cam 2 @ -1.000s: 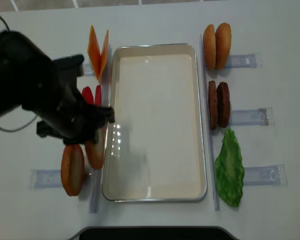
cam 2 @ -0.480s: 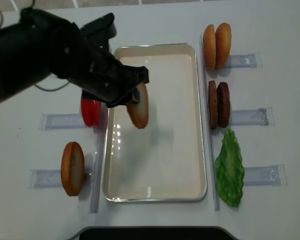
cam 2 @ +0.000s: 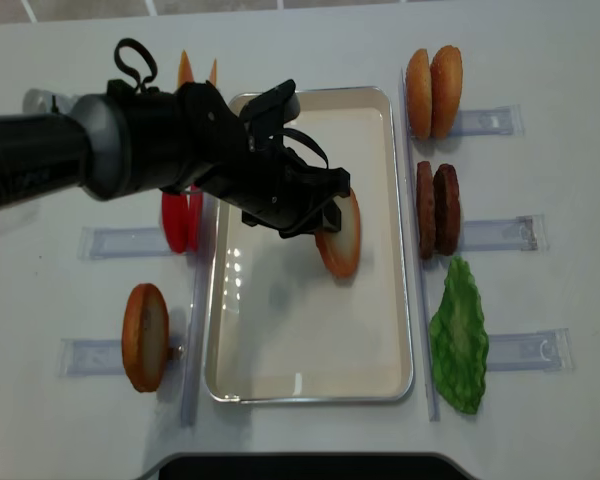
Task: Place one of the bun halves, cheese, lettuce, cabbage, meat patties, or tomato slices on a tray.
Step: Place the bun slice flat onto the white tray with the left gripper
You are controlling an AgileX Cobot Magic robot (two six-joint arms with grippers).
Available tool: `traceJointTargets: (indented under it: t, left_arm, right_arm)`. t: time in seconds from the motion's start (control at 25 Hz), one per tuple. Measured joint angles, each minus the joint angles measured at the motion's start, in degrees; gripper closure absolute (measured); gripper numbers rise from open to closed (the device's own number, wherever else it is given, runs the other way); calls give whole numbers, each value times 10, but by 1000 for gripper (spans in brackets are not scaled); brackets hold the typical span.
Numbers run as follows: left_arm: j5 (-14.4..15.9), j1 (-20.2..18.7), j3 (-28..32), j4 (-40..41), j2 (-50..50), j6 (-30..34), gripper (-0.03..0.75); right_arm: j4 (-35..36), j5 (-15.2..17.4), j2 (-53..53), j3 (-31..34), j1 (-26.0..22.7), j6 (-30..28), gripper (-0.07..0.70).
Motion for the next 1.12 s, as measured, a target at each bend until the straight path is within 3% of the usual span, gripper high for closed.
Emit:
traceJointTargets:
  t: [0.4, 0.56, 0.76, 0.92, 1.12]
  left_arm:
    - [1, 0, -4, -6, 7, 16, 581]
    - [12, 1, -4, 9, 8, 12, 494]
    - [72, 29, -4, 68, 11, -50, 361]
    - [147, 64, -4, 206, -18, -145, 323]
    - [193, 69, -6, 369, -105, -264, 293]
  right_arm:
    - [0, 0, 0, 0, 0, 0, 272]
    - [0, 0, 0, 0, 0, 0, 272]
    - [0, 0, 0, 0, 0, 0, 272]
    - [0, 0, 0, 0, 0, 0, 272]
    - [0, 0, 0, 0, 0, 0, 272]
